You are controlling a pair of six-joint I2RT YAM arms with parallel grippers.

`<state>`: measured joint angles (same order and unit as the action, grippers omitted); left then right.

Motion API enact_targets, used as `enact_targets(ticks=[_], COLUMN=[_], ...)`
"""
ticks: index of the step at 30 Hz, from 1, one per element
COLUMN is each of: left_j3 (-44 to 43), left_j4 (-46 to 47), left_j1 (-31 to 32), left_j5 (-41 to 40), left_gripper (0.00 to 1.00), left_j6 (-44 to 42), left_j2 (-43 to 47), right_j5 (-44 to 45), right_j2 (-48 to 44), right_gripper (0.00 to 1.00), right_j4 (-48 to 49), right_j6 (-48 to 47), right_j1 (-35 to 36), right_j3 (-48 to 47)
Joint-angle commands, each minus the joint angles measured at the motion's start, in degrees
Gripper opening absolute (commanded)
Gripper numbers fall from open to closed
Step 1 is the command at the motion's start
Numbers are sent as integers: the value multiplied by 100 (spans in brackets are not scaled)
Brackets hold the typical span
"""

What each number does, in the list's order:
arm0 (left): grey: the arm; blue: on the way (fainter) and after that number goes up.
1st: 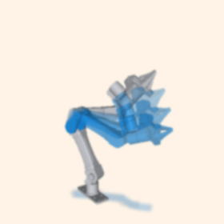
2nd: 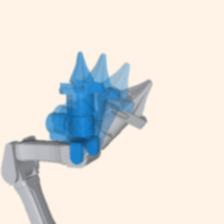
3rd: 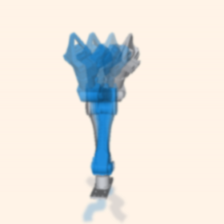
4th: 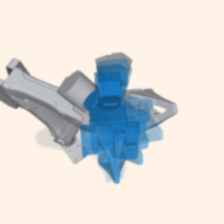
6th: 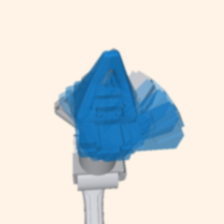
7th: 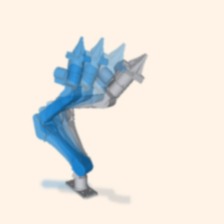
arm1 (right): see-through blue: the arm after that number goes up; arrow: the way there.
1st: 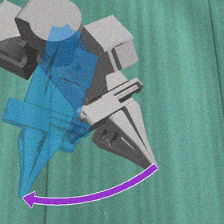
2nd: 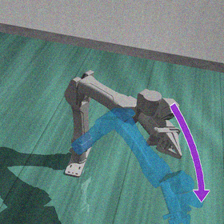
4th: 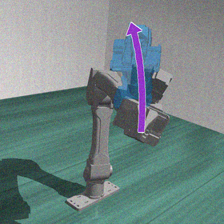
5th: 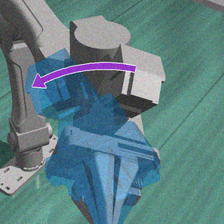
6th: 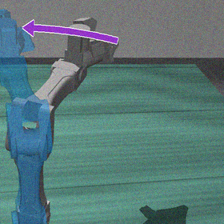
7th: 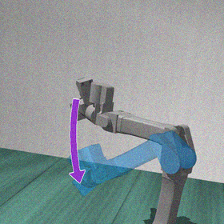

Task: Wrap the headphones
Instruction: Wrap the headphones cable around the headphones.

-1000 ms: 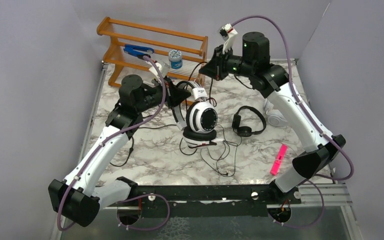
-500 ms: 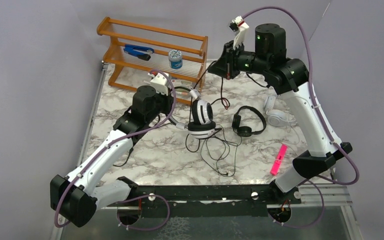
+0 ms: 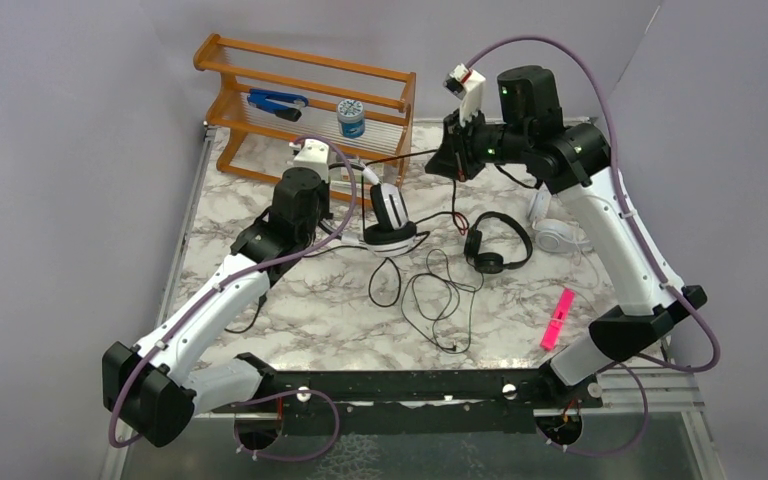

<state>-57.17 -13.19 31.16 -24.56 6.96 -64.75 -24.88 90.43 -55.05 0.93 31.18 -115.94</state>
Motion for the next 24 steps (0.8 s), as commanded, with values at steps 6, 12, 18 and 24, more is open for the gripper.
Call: enact_targets(ticks=[6,12,18,24], left_j3=[-31,436,1278,1572], left_j4=[-122,185,975,1076], left_j1=[-69,-75,-72,-74], left_j5=[-685,-363,-39,-6], left_gripper=[0,0,0,0], left_j6=[55,573,836,1210], left_j2=[-11,346,1116,1289], right_j5=[140,188,72,-434], right_j2=[-605,-611,-368,-243], right_gripper=[1,1,1,1], right_j4=[93,118,-1,214], right_j6=[-165,231,522,800], right_j1=[-15,-15,-15,-15], right_j3=[204,33,-385,-562])
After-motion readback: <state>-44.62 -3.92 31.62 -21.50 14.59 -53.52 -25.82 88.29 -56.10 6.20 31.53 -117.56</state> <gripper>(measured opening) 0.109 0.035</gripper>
